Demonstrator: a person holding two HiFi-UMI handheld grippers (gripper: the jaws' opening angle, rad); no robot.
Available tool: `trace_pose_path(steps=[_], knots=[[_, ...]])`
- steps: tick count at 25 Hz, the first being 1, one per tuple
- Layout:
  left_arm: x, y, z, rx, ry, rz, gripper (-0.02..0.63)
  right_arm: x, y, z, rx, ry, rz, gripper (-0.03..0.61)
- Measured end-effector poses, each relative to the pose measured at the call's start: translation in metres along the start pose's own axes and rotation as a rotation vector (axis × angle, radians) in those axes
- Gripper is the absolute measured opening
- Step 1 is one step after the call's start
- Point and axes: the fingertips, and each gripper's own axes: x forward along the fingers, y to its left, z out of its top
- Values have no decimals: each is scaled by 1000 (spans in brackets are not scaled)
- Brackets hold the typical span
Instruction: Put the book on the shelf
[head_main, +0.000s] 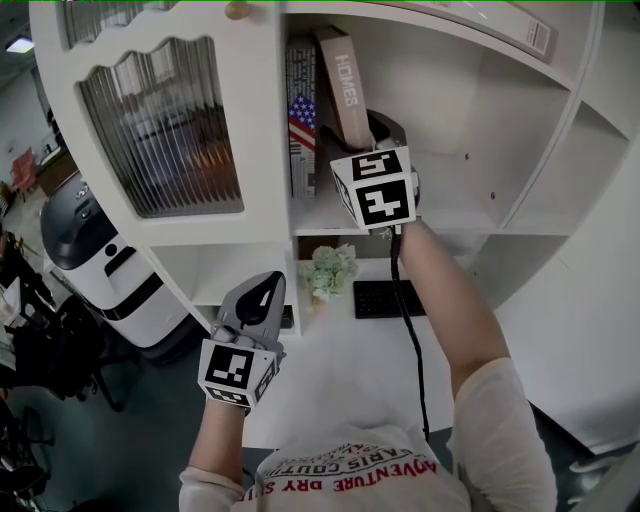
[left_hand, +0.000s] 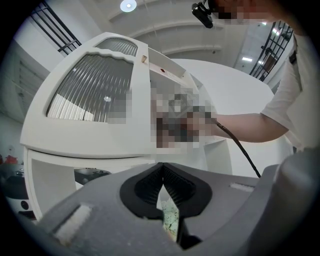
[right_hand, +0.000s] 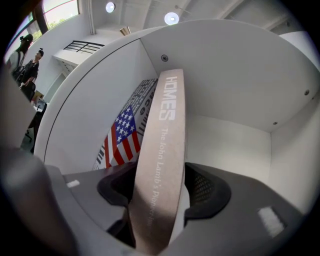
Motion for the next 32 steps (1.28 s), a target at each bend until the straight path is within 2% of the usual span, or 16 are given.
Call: trace_pose_path(steps=[4, 16, 19, 23, 25, 26, 32], knots=[[-3, -1, 1, 0, -2, -1, 5, -8, 0, 0, 15, -15, 4, 276], [-28, -19, 3, -2, -2, -13, 5, -86, 12, 9, 92, -93, -4, 275], [-37, -33, 0, -1, 7, -40, 5, -112, 23, 7, 73, -103, -4, 265], [-53, -44, -1, -12, 16, -57, 5, -145, 36, -5, 19, -112, -50, 137], [-60, -45, -1, -22, 21, -57, 5, -159, 43, -13, 16, -115, -71, 96], [-64, -46, -2, -27, 23, -57, 5, -166, 46, -18, 26, -115, -74, 68], [-80, -58, -4, -50, 23, -60, 5, -210, 62, -58, 172, -111, -58, 0]])
